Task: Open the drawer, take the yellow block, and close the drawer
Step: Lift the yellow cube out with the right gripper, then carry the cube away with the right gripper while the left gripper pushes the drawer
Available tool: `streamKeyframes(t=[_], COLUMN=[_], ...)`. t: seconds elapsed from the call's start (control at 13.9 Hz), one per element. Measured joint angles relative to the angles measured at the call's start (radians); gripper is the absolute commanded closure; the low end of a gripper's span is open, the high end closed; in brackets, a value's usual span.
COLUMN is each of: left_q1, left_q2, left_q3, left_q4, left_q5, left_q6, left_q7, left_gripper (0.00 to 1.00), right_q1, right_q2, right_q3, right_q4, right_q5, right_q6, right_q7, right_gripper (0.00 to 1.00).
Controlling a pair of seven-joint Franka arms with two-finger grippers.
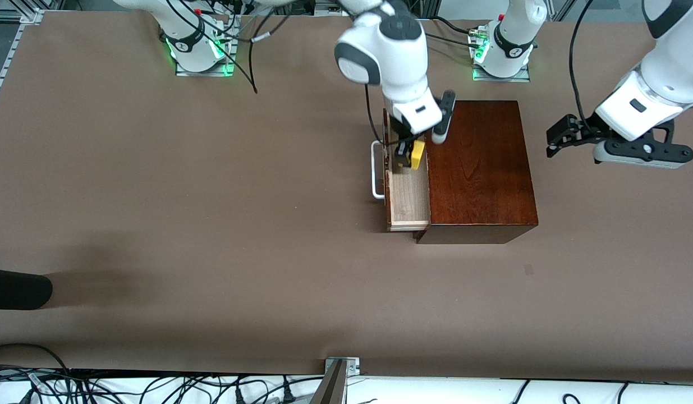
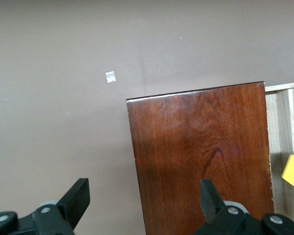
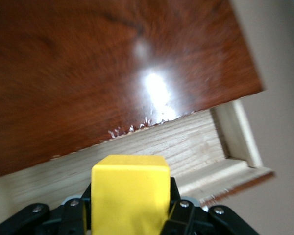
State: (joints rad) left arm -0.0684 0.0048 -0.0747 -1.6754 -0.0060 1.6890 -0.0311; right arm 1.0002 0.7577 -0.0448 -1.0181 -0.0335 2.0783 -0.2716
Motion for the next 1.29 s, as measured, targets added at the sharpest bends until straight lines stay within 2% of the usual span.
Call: streamKeyframes(t=[0.29, 0.57, 0.79, 0.93, 1.08, 1.29], left_q1=[-0.009, -0.048, -0.077, -0.119, -0.175, -0.295], left_q2=[0.005, 0.005, 0.021, 0.064, 0.143, 0.330], left_q3=[-0.010, -0.040, -0.103, -0.180, -0.247, -0.275], left_q4=[0.006, 0.018, 0.019, 0.018, 0.037, 0.182], left_q5=[0.000, -0.003, -0.016, -0.089, -0.169, -0.183], left_q6=[-0.053, -0.129, -0.191, -0.198, -0.186, -0.170], left_q7=[0.033, 0.300, 0.477, 0.491, 0.492, 0.493], left_gripper=[0.00, 0.00, 0.00, 0.00, 0.00, 0.00], right_q1=[-0.047, -0.182, -0.386, -0.515, -0.611, -0.682], right_q2=[-0.105, -0.151, -0.227, -0.266, -0.288, -0.337], right_q3=[-0.026, -0.109, -0.113, -0.112, -0.111, -0.110], right_q4=[-0.001, -0.027, -0.173, -0.305, -0.422, -0.617], right_q5=[0.044, 0.047, 0.064, 0.078, 0.097, 0.098], right_q6=[-0.127, -0.191, -0.236, -0.238, -0.224, -0.119], right_q7=[0.037, 0.039, 0.030, -0.002, -0.021, -0.006], right_gripper=[1.00, 1.00, 1.00, 1.00, 1.00, 1.00])
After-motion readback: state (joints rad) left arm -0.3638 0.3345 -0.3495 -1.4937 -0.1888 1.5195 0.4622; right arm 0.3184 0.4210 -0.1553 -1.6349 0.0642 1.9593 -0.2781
